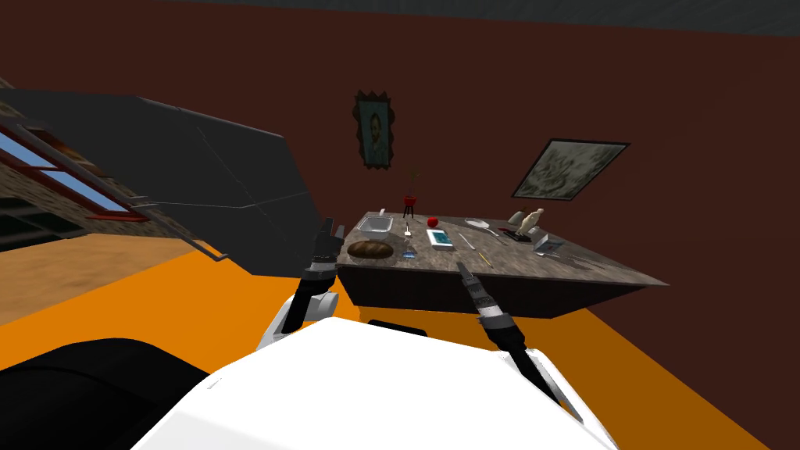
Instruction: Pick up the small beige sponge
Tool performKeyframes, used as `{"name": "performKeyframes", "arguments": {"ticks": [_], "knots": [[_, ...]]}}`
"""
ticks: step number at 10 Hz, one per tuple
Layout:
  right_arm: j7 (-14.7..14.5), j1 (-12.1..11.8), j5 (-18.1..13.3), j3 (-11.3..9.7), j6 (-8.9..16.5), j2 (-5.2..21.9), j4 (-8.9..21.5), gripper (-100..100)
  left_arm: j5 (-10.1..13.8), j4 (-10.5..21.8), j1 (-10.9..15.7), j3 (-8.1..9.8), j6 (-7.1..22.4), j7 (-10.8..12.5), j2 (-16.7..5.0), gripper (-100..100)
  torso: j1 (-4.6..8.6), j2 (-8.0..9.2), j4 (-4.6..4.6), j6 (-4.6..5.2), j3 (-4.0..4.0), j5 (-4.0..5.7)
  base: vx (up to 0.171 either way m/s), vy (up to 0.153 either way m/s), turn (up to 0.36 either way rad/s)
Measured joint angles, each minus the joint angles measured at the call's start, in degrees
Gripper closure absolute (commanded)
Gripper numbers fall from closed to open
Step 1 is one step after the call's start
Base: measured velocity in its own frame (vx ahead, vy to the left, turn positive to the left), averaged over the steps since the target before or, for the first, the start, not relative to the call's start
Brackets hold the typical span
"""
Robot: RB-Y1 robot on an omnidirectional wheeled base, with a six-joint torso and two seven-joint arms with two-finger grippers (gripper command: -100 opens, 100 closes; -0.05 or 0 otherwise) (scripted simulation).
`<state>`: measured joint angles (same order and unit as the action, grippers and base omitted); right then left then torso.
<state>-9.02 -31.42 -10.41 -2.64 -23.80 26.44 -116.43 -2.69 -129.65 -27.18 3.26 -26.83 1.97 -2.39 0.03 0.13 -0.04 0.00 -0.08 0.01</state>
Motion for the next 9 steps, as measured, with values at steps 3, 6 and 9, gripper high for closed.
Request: {"name": "performKeyframes", "arguments": {"ticks": [3, 6, 9], "knots": [[-1.28, -0.50, -2.39, -0.56, -0.57, 4.57, 3.48, -100, 0.00, 0.00, 0.00, 0.00, 0.00, 0.00, 0.00, 0, -0.04, -0.01, 0.01, -0.02, 0.01, -0.01, -0.030, 0.006, 0.068], [-2.65, -1.04, -4.59, -1.20, -0.63, 8.50, 6.01, -100, 0.00, 0.00, 0.00, 0.00, 0.00, 0.00, 0.00, 0, -0.07, -0.06, 0.01, 0.00, 0.03, -0.02, -0.023, 0.016, 0.095], [-3.85, -1.25, -7.12, -1.58, -0.25, 13.28, 9.34, -100, 0.00, 0.00, 0.00, 0.00, 0.00, 0.00, 0.00, 0, -0.11, -0.09, 0.02, -0.03, 0.05, -0.02, -0.014, 0.022, 0.089]]}}
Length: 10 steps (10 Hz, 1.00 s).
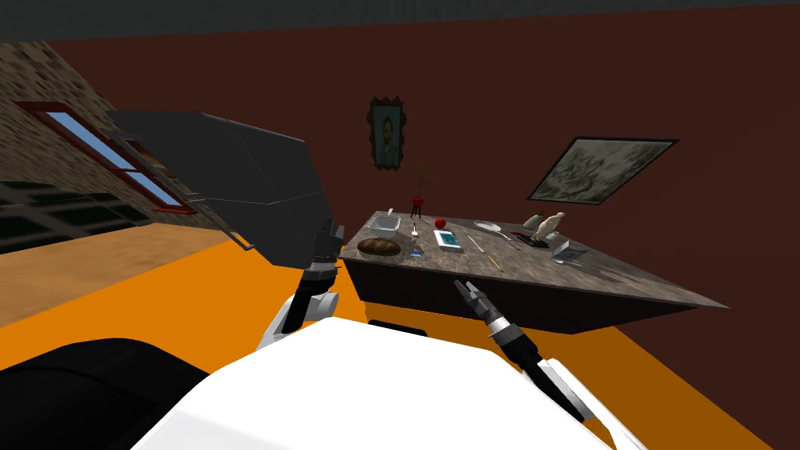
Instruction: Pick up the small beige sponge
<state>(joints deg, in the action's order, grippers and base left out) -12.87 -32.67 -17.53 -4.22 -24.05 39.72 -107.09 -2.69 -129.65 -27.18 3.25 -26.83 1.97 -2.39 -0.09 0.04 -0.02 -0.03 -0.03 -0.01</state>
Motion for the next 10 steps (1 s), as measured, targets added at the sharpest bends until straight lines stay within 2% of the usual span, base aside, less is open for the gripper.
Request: {"name": "performKeyframes", "arguments": {"ticks": [3, 5, 8, 10], "knots": [[-1.10, -0.77, -1.97, 0.10, -0.02, 4.56, 2.77, -100, 0.00, 0.00, -0.01, 0.00, 0.00, 0.00, 0.00, 0, -0.02, -0.02, 0.00, 0.03, 0.01, -0.01, -0.009, 0.037, 0.135], [-2.26, -0.75, -3.56, -0.04, -0.65, 7.40, 5.94, -100, 0.00, 0.00, -0.01, 0.01, 0.00, 0.00, 0.00, 0, -0.03, -0.04, 0.01, 0.04, 0.02, -0.01, 0.000, 0.044, 0.153], [-3.74, -1.54, -6.11, -0.11, 0.00, 12.24, 9.14, -100, 0.00, 0.00, -0.01, 0.00, 0.00, 0.00, 0.00, 0, -0.11, -0.09, 0.02, 0.01, 0.05, -0.03, 0.010, 0.047, 0.099], [-4.45, -1.17, -7.72, -0.60, 0.87, 15.37, 11.12, -100, 0.00, 0.00, 0.00, 0.00, 0.00, 0.00, 0.00, 0, -0.15, -0.07, 0.01, -0.01, 0.04, -0.04, 0.001, 0.063, 0.169]]}}
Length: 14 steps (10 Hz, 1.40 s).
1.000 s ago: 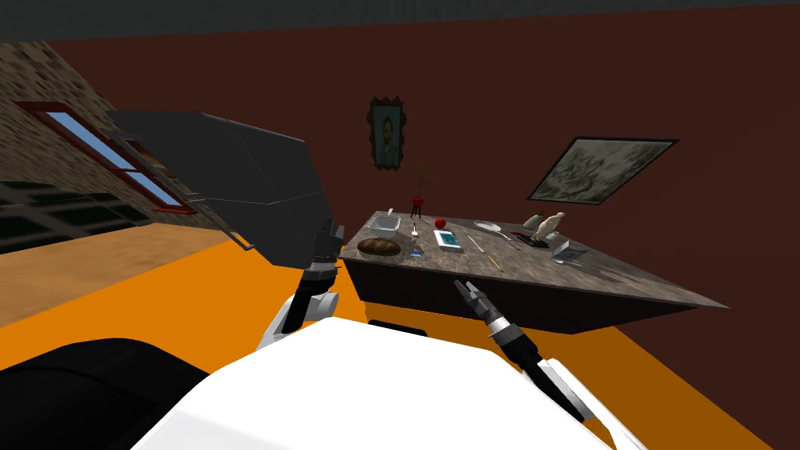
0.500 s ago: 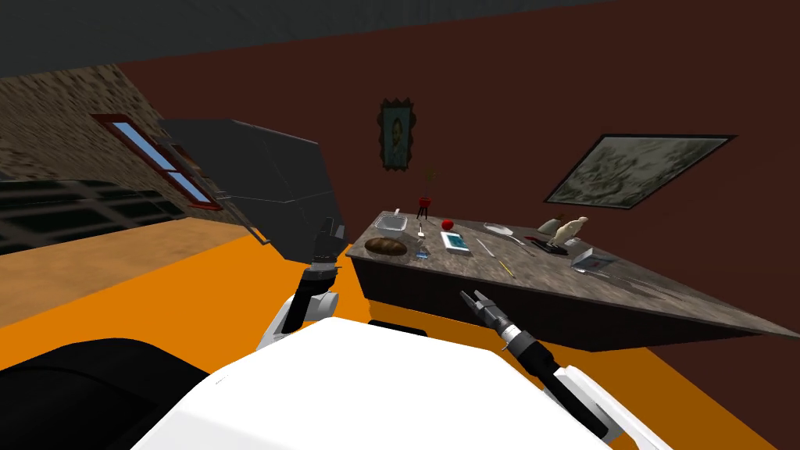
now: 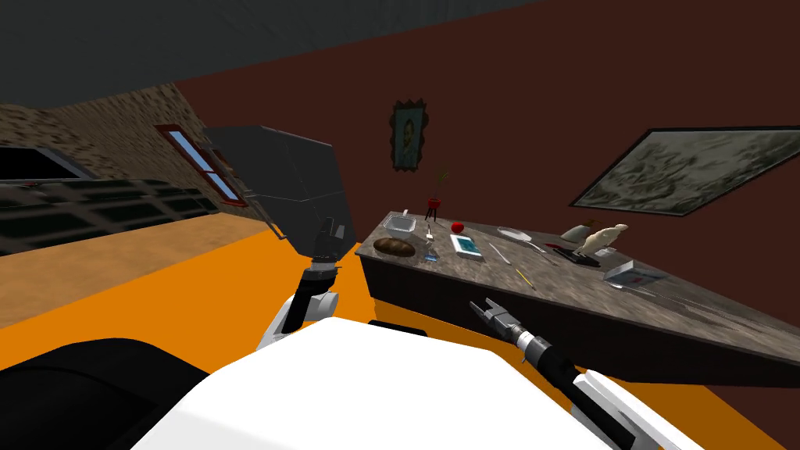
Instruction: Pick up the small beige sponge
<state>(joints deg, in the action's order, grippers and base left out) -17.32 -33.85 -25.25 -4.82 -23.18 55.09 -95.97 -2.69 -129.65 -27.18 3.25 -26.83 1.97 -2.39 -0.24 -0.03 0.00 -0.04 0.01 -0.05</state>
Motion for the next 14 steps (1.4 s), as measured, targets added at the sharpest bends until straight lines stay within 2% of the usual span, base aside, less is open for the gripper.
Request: {"name": "performKeyframes", "arguments": {"ticks": [2, 3, 4, 5, 6, 7, 9, 10, 12, 13, 14], "knots": [[-0.82, -0.50, -1.38, 0.25, 0.18, 3.31, 1.97, -100, 0.00, 0.00, 0.00, 0.00, 0.00, 0.00, 0.00, 0, -0.02, 0.00, 0.00, 0.00, 0.00, -0.01, 0.006, 0.067, 0.176], [-1.56, -0.67, -1.93, 0.46, -0.26, 3.93, 3.56, -100, 0.00, 0.00, -0.01, 0.01, 0.00, 0.00, 0.00, 0, 0.00, 0.01, 0.00, 0.06, -0.01, 0.00, 0.020, 0.085, 0.189], [-2.30, -1.17, -2.72, 0.89, -0.69, 5.78, 5.19, -100, 0.00, 0.00, 0.00, 0.00, 0.00, 0.00, 0.00, 0, -0.07, -0.03, 0.00, 0.01, 0.02, -0.02, 0.037, 0.136, 0.337], [-2.58, -0.28, -4.07, 0.15, 0.21, 8.14, 6.61, -100, 0.00, 0.00, 0.00, -0.01, 0.00, 0.00, 0.00, 0, -0.24, -0.13, 0.02, -0.03, 0.07, -0.05, 0.029, 0.096, 0.136], [-3.37, 0.30, -5.08, -0.51, 0.81, 8.56, 8.25, -100, 0.00, 0.00, -0.01, 0.01, 0.00, 0.00, 0.00, 0, -0.15, -0.08, 0.02, 0.06, 0.05, -0.03, 0.009, 0.103, 0.228], [-4.73, -0.39, -6.04, -0.01, 0.56, 9.32, 10.20, -100, 0.00, 0.00, 0.00, 0.00, 0.00, 0.00, 0.00, 0, -0.17, -0.01, 0.00, 0.02, 0.01, -0.04, 0.013, 0.077, 0.110], [-4.83, -0.38, -7.02, 0.14, 1.12, 13.12, 11.96, -100, 0.00, 0.00, -0.01, 0.00, 0.00, 0.00, 0.00, 0, -0.13, -0.06, 0.01, 0.01, 0.03, -0.03, 0.047, 0.125, 0.274], [-5.66, 0.00, -8.11, 0.30, 0.97, 14.64, 14.32, -100, 0.00, 0.00, -0.01, 0.00, 0.00, 0.00, 0.01, 0, -0.33, -0.17, 0.03, -0.01, 0.09, -0.07, 0.050, 0.114, 0.129], [-6.34, 0.18, -9.37, 0.25, 1.59, 17.75, 16.66, -100, 0.00, 0.00, -0.01, 0.00, 0.00, 0.00, 0.00, 0, -0.20, -0.06, 0.01, 0.02, 0.04, -0.05, 0.039, 0.127, 0.304], [-7.21, -1.22, -9.90, 1.68, 1.54, 19.76, 18.08, -100, 0.00, 0.00, 0.00, 0.00, 0.00, 0.00, 0.00, 0, -0.36, -0.13, 0.02, -0.02, 0.07, -0.09, 0.062, 0.106, 0.112], [-7.47, -0.69, -10.42, 1.41, 1.79, 20.68, 18.98, -100, 0.00, -0.01, -0.02, 0.01, 0.00, 0.00, 0.00, 0, -0.25, -0.12, 0.03, 0.09, 0.07, -0.06, 0.069, 0.088, 0.193]]}}
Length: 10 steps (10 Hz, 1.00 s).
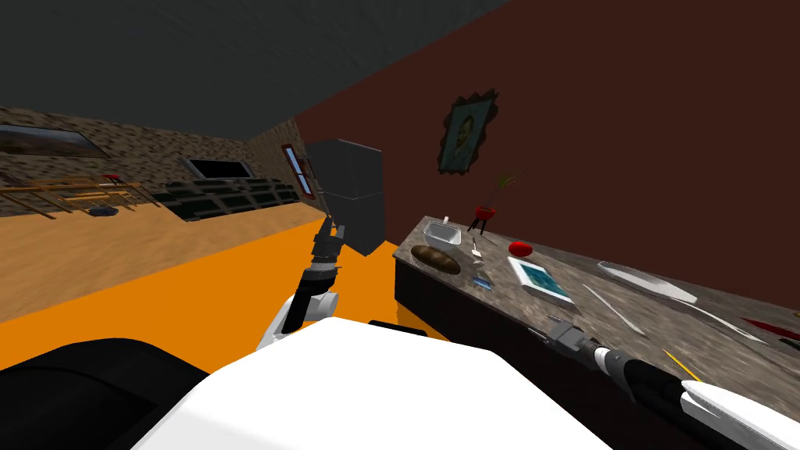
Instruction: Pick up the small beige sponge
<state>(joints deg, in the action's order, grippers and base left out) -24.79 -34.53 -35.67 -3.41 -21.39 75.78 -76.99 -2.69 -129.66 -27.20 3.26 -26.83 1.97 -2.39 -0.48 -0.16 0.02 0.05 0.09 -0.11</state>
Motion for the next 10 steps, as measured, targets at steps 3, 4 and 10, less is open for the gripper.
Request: {"name": "performKeyframes", "arguments": {"ticks": [3, 4, 10], "knots": [[-1.25, 0.40, -1.90, -0.40, 1.59, 1.91, 2.61, -100, 0.00, 0.00, 0.01, 0.00, 0.00, 0.00, 0.00, 0, 0.13, 0.00, 0.00, -0.06, 0.00, 0.04, 0.062, 0.069, 0.145], [-1.73, 0.84, -2.25, -0.36, 1.40, 2.15, 3.90, -100, 0.00, 0.00, 0.00, 0.00, 0.00, 0.00, 0.00, 0, 0.17, 0.02, 0.00, 0.00, -0.01, 0.04, 0.074, 0.073, 0.206], [-4.32, 1.17, -5.11, -0.31, 2.15, 5.43, 10.56, -100, 0.00, 0.00, 0.00, 0.00, 0.00, 0.00, 0.00, 0, 0.07, -0.26, 0.06, -0.03, 0.15, 0.03, 0.128, 0.087, 0.254]]}}
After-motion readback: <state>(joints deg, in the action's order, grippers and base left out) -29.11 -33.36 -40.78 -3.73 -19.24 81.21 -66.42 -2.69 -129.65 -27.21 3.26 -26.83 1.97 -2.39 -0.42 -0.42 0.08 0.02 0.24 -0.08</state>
